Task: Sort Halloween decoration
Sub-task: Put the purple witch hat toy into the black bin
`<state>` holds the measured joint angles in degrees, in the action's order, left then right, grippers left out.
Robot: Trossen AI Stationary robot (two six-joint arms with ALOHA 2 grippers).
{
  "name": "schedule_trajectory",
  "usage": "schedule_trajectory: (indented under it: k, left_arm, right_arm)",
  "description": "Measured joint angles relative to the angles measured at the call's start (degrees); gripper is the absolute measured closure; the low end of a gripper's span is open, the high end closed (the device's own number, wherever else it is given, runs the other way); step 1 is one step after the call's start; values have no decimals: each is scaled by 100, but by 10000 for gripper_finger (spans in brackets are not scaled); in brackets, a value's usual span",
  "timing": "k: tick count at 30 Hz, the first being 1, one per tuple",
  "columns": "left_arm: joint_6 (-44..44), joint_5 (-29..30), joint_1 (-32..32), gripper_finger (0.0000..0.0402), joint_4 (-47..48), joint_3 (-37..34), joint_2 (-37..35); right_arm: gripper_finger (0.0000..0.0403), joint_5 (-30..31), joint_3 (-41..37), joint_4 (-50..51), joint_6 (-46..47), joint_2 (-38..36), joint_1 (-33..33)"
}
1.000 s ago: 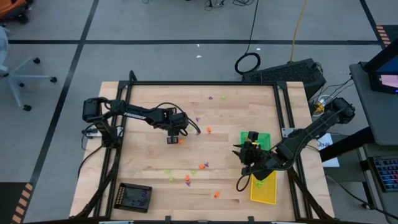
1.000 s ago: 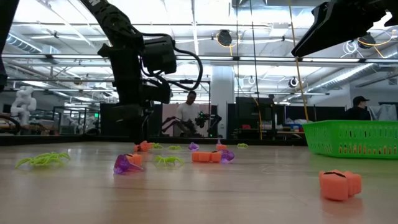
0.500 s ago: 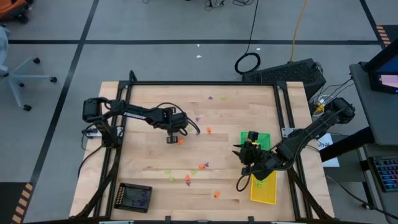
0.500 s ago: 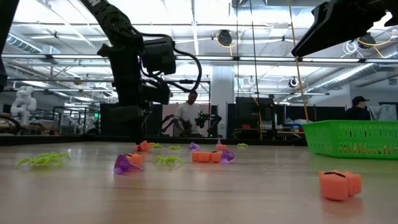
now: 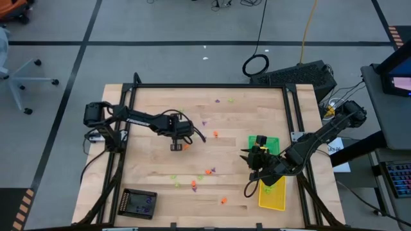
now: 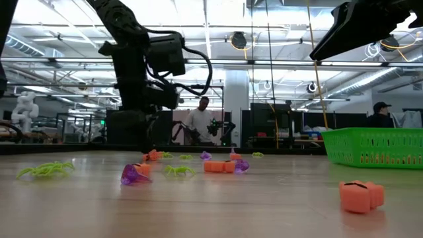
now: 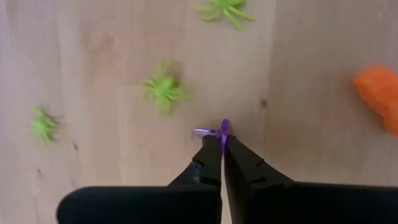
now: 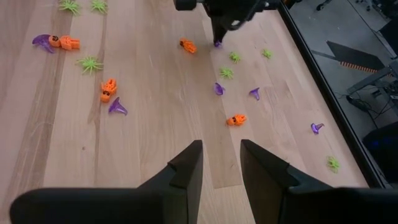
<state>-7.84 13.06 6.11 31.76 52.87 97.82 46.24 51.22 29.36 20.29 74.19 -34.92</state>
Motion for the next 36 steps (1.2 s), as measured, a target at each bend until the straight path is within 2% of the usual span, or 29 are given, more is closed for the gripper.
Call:
schedule_trajectory:
  k: [8,24,33,36]
  left_arm:
    - [385,17,-375,401,391,-16,-568]
    - [710,122,-1678,401,399,-14,-2442]
    - [1201,885,-2755,401,458,-11,-2946]
    - [1200,1163,-3087,401,132,-97,-2953]
  right_arm:
    - [310,0,0,-1,0,0,-1]
    - [310,0,0,-2,24,-2,-1]
    - [310,0,0,-29,26,-2,-2]
    - [310,0,0,-59,24,-2,-2]
